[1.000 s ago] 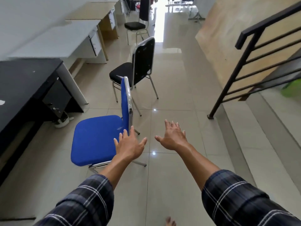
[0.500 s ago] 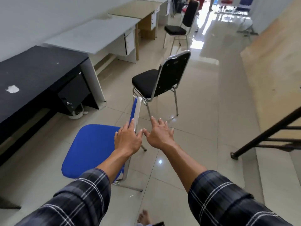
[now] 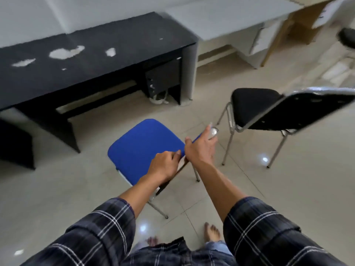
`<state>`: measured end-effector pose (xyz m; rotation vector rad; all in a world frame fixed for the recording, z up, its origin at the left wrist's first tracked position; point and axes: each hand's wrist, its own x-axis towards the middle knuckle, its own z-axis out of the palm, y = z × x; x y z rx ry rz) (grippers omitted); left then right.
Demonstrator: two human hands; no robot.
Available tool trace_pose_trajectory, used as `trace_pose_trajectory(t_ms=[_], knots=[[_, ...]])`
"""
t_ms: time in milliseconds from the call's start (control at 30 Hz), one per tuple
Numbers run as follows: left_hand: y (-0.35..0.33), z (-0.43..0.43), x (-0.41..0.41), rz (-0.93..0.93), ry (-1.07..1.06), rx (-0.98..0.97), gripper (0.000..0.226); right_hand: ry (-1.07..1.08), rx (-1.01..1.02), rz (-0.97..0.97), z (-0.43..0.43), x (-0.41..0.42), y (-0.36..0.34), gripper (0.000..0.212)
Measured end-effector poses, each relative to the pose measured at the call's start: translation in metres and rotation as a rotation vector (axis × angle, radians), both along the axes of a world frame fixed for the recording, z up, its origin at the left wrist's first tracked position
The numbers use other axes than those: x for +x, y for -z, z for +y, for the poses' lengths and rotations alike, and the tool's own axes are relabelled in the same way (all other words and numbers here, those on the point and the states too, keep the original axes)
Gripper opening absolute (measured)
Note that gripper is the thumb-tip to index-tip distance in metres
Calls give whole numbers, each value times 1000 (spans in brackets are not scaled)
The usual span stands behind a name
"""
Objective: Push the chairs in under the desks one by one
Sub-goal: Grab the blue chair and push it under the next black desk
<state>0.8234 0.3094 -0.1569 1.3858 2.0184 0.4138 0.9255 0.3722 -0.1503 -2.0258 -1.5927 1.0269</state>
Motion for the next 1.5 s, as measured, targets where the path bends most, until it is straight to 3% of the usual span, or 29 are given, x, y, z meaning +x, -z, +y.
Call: trace_pose_trajectory(t_ms=[167, 300, 367, 467, 500, 567, 667, 867, 1033, 1200, 1500], knots=[[9, -14, 15, 78, -486, -46, 51, 196, -55, 242, 33, 18, 1, 85], [6, -28, 42, 31, -1039, 15, 32, 469, -343, 484, 73, 27, -4, 32], [5, -30, 55, -192, -1401, 6, 30, 489, -485, 604, 86, 33, -6, 19], [-4, -27, 55, -789, -1805, 64, 35, 504, -702, 689, 103, 41, -3, 40], [-7, -26, 52, -992, -1846, 104, 28, 498, -772, 702, 107, 45, -5, 39], [-15, -25, 47, -1223, -1880, 149, 19, 481, -872, 728, 111, 50, -11, 37], [-22, -26, 41, -1309, -1915, 136, 20, 477, -989, 825, 116, 58, -8, 36], [-27, -16, 40, -1284, -2053, 39, 7, 368, -1039, 903, 120, 64, -11, 18], [-41, -10, 38, -1285, -2132, 121, 20, 349, -1058, 927, 123, 58, -10, 14], [-52, -10, 13, -1245, -2115, 126, 5, 341, -1068, 962, 121, 36, -6, 15], [-48, 5, -79, -1236, -2083, 121, 9, 350, -1005, 1022, 126, -40, 4, 17]])
